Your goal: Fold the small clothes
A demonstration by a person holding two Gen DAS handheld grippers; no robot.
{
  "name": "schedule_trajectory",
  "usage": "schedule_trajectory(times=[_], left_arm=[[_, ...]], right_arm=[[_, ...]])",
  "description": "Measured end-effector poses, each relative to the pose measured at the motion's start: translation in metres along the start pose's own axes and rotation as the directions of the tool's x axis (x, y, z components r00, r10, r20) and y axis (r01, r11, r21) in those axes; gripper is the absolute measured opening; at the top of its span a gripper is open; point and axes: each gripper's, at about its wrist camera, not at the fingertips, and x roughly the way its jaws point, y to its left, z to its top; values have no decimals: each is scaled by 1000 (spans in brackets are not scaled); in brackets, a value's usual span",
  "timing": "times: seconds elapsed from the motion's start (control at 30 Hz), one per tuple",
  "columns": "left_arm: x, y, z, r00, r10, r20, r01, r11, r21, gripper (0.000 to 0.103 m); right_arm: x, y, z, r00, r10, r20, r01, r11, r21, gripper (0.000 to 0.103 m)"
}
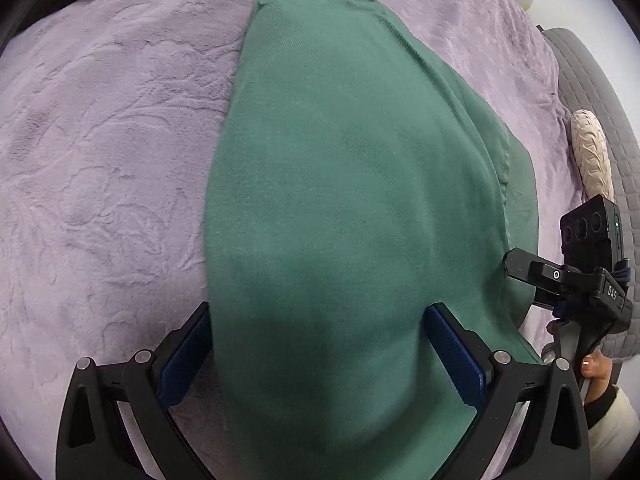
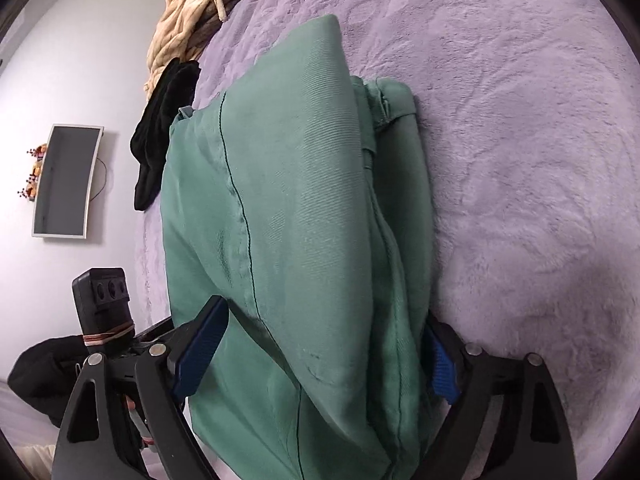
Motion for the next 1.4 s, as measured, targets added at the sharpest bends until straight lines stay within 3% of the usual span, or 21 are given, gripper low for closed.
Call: schedule_trajectory(times=[0.17, 0.2, 0.23, 0.27, 0.3, 0.43, 0.53, 0.8, 0.97, 1.1, 1.17, 1.23, 1.33, 1.4], left_arm=[[2, -5, 1, 1000, 8, 4, -8, 1000, 6, 102], [1, -8, 2, 1000, 9, 8, -9, 1000, 8, 97], [-2, -10, 1, 1000, -3, 16, 2, 1000, 18, 88], [-6, -13, -1, 1000, 13, 27, -14, 1000, 25, 85], [-10, -14, -2, 999, 15, 36, -16, 999, 37, 74], [-30, -17, -5, 998, -8, 63, 4, 998, 69, 51], [-50, -17, -7, 996, -44, 78, 39, 997, 73, 47], [-124, 0, -38, 991, -72, 112, 60, 992, 109, 46], [-158, 40, -79, 997, -24, 76, 16, 995, 103, 47], [-169, 85, -121, 999, 36, 24, -37, 997, 71, 47], [-163, 109, -141, 997, 75, 6, -75, 995, 69, 47], [-151, 135, -156, 992, 125, -33, -124, 992, 33, 54], [-157, 152, -165, 997, 76, 2, -76, 997, -21, 56], [-165, 148, -166, 995, 94, 13, -94, 996, 0, 56]], right_arm=[[-5, -18, -1, 995, 87, 43, -91, 990, 108, 91], [-7, -19, -1, 994, 97, 49, -103, 987, 127, 90], [-8, -19, -2, 994, 95, 52, -101, 986, 134, 81], [-8, -18, -3, 995, 88, 49, -94, 986, 137, 68], [-8, -18, -4, 994, 99, 45, -105, 984, 142, 44], [-22, -10, -12, 975, 206, 85, -217, 966, 142, 26], [-32, 11, -20, 967, 240, 86, -248, 963, 101, 26], [-36, 76, -56, 953, 293, 77, -297, 954, 50, 26], [-2, 113, -104, 958, 285, 22, -286, 957, 56, 26], [49, 123, -155, 955, 297, -28, -291, 947, 135, 26], [77, 124, -170, 963, 261, -67, -249, 956, 153, 26], [99, 124, -180, 977, 187, -98, -173, 975, 138, 26], [99, 128, -177, 992, 101, -81, -92, 990, 102, 30], [94, 138, -175, 997, 7, -80, -2, 999, 52, 34]])
